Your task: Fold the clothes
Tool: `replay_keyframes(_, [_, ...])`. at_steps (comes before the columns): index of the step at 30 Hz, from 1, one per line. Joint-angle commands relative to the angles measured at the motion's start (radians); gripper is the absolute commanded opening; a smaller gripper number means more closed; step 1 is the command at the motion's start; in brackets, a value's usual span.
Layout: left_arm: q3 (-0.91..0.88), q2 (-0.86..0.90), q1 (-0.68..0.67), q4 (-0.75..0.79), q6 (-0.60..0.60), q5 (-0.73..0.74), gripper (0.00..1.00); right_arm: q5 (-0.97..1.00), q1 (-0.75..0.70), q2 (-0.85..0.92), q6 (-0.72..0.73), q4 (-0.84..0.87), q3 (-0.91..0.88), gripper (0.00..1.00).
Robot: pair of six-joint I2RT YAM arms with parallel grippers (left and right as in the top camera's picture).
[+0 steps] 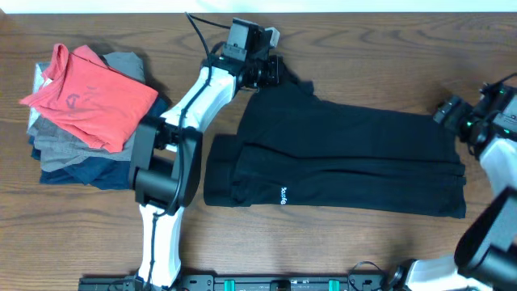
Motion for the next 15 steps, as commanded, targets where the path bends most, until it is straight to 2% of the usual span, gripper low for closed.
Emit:
replay_keyframes(1, [0.021,-0.030,0.001,-0.061,-0.008,0.018,0.06,0.064,0.018,0.089,0.005,0.044,-0.001,0.89])
replay_keyframes(5, [0.019,-0.030,0.001,-0.127,0.006,0.017,0.06,0.087,0.019,0.171,0.024,0.081,-0.001,0.86])
replay_keyframes(8, [0.019,-0.030,0.001,-0.154,0.015,0.018,0.06,0.187,0.019,0.217,0.061,0.100,-0.001,0.87])
replay_keyframes(15, [0.019,-0.030,0.000,-0.168,0.015,0.017,0.06,0.198,0.023,0.247,0.124,0.173,-0.001,0.86])
